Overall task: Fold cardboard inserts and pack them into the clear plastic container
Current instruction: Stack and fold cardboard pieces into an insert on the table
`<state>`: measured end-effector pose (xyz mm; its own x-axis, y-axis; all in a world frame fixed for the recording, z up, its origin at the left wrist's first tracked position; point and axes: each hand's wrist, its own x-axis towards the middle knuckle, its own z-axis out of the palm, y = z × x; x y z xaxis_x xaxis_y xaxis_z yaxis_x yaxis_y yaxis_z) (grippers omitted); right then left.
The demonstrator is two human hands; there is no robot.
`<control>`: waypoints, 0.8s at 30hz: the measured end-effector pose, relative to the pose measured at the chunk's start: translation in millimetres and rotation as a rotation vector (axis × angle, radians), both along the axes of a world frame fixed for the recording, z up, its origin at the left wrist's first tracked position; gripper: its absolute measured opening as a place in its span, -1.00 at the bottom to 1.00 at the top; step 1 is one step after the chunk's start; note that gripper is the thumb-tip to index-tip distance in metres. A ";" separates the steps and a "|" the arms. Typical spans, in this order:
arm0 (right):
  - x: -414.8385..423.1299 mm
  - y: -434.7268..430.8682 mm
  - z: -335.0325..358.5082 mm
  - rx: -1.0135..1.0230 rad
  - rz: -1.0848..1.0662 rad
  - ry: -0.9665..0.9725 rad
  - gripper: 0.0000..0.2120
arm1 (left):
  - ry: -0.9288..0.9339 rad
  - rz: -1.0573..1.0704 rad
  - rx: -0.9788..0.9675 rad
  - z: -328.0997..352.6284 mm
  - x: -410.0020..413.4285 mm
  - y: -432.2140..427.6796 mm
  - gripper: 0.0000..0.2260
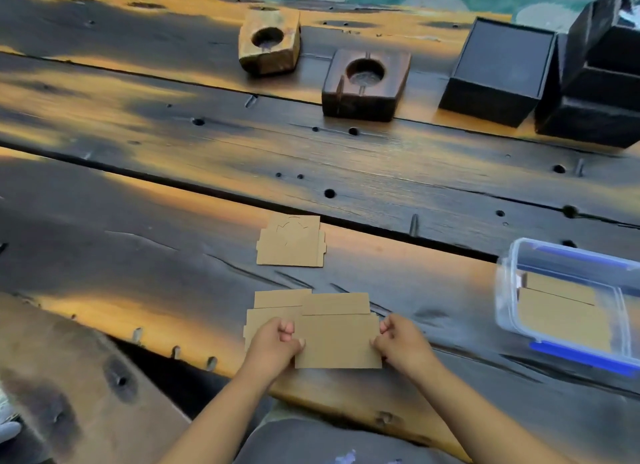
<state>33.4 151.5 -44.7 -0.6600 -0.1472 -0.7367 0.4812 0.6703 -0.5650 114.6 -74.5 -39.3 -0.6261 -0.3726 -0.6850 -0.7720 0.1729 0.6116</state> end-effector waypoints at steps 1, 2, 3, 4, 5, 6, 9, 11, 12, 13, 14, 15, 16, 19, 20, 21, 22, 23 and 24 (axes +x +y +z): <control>-1.3 -9.1 1.8 0.023 0.024 0.019 -0.84 | -0.007 -0.019 0.009 -2.0 -0.9 -11.3 -0.82; -2.5 -18.7 3.4 0.041 0.035 0.035 -0.85 | -0.012 -0.033 0.017 -3.4 -2.3 -22.8 -0.82; -3.2 -28.3 5.0 0.054 0.033 0.046 -0.86 | -0.016 -0.047 0.027 -4.5 -3.8 -34.4 -0.82; -3.3 -38.2 6.6 0.067 0.035 0.050 -0.87 | -0.022 -0.059 0.041 -6.1 -4.6 -45.6 -0.82; -4.1 -50.7 6.9 0.077 0.036 0.049 -0.87 | -0.032 -0.069 0.051 -8.5 -5.5 -59.0 -0.83; -4.6 -60.4 7.3 0.081 0.038 0.048 -0.88 | -0.040 -0.082 0.050 -10.6 -7.0 -68.9 -0.83; -6.2 -90.1 4.3 0.111 0.062 0.072 -0.93 | -0.065 -0.091 0.040 -18.7 -10.4 -96.2 -0.82; -9.3 -106.0 0.9 0.130 0.068 0.081 -0.94 | -0.079 -0.113 0.015 -21.7 -13.9 -109.7 -0.82; -9.5 -113.4 -1.1 0.144 0.071 0.074 -0.94 | -0.088 -0.130 0.006 -23.6 -14.5 -116.0 -0.81; -9.7 -118.0 -2.0 0.147 0.066 0.064 -0.94 | -0.091 -0.141 0.003 -24.1 -15.5 -119.7 -0.81; -9.9 -122.3 -3.4 0.142 0.052 0.053 -0.93 | -0.090 -0.143 0.007 -25.0 -16.1 -123.5 -0.81; -9.7 -125.6 -4.0 0.141 0.040 0.045 -0.92 | -0.090 -0.144 0.008 -25.9 -16.2 -126.7 -0.80; -10.0 -128.0 -3.9 0.142 0.036 0.040 -0.91 | -0.091 -0.152 0.008 -26.5 -16.3 -129.5 -0.80; -10.5 -129.8 -2.6 0.144 0.057 0.031 -0.91 | -0.089 -0.168 0.009 -28.5 -15.1 -133.0 -0.80; -10.2 -128.9 -2.2 0.145 0.067 0.029 -0.91 | -0.088 -0.169 0.006 -28.8 -14.4 -132.7 -0.80; -9.9 -127.3 -1.7 0.147 0.078 0.029 -0.91 | -0.085 -0.168 0.005 -28.9 -13.8 -131.2 -0.80; -9.7 -126.3 -1.1 0.148 0.085 0.030 -0.91 | -0.082 -0.167 0.006 -29.1 -13.0 -130.0 -0.80; -9.1 -124.7 -0.8 0.150 0.088 0.030 -0.91 | -0.080 -0.166 0.007 -29.3 -12.0 -128.4 -0.80; -8.2 -123.1 -1.0 0.153 0.090 0.029 -0.91 | -0.079 -0.165 0.007 -29.5 -10.6 -126.4 -0.81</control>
